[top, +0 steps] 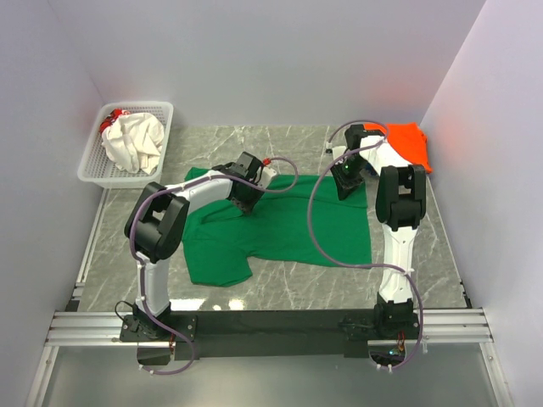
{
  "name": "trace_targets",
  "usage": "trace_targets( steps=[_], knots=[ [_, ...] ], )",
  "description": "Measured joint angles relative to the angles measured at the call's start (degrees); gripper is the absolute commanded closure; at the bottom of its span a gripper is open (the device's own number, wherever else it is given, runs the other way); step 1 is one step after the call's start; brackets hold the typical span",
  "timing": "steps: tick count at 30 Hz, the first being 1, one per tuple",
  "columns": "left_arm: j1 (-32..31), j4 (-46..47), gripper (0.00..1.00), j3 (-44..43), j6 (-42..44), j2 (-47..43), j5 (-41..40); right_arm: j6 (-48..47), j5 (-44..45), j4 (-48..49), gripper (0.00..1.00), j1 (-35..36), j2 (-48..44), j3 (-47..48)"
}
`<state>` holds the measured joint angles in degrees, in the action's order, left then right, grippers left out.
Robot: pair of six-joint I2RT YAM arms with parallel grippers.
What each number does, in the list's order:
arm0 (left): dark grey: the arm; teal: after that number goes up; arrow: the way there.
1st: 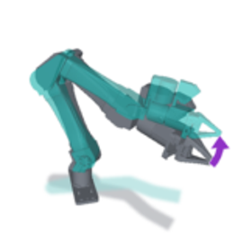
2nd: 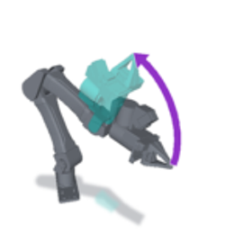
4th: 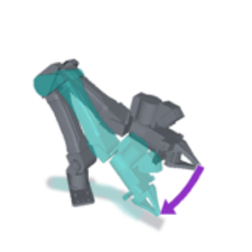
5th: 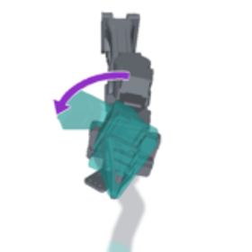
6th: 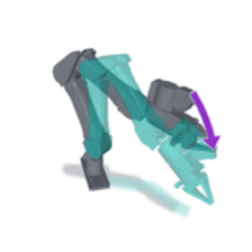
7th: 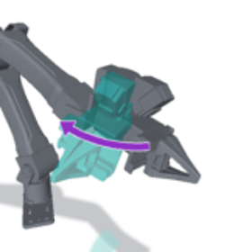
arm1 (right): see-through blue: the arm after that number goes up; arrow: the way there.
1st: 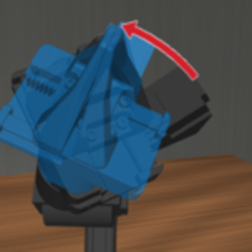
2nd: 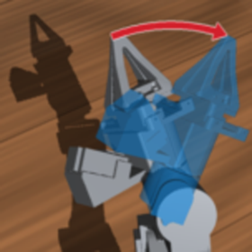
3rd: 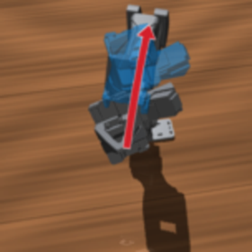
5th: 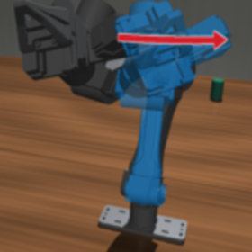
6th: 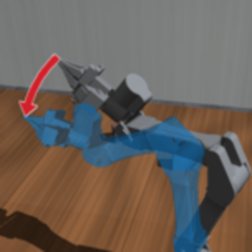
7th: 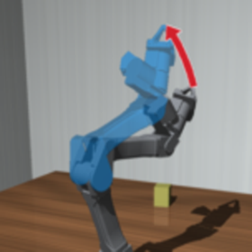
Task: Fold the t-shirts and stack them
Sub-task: Fold the tshirt
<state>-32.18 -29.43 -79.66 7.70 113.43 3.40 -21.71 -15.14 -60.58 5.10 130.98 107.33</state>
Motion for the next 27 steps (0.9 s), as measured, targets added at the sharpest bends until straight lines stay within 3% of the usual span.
trace_targets(
  steps=[6,18,27],
  knots=[
    [0.0,-0.4,0.99,0.0,0.2,-0.2,0.6,0.0,0.4,0.0,0.76,0.0,0.0,0.0],
    [0.0,-3.7,0.99,1.6,2.1,-8.1,2.2,-0.2,0.7,0.0,0.76,0.0,0.0,0.0],
    [0.1,-5.8,0.99,4.7,5.5,-8.7,3.5,-1.0,1.8,-0.4,0.76,-0.4,0.0,0.0]
  ],
)
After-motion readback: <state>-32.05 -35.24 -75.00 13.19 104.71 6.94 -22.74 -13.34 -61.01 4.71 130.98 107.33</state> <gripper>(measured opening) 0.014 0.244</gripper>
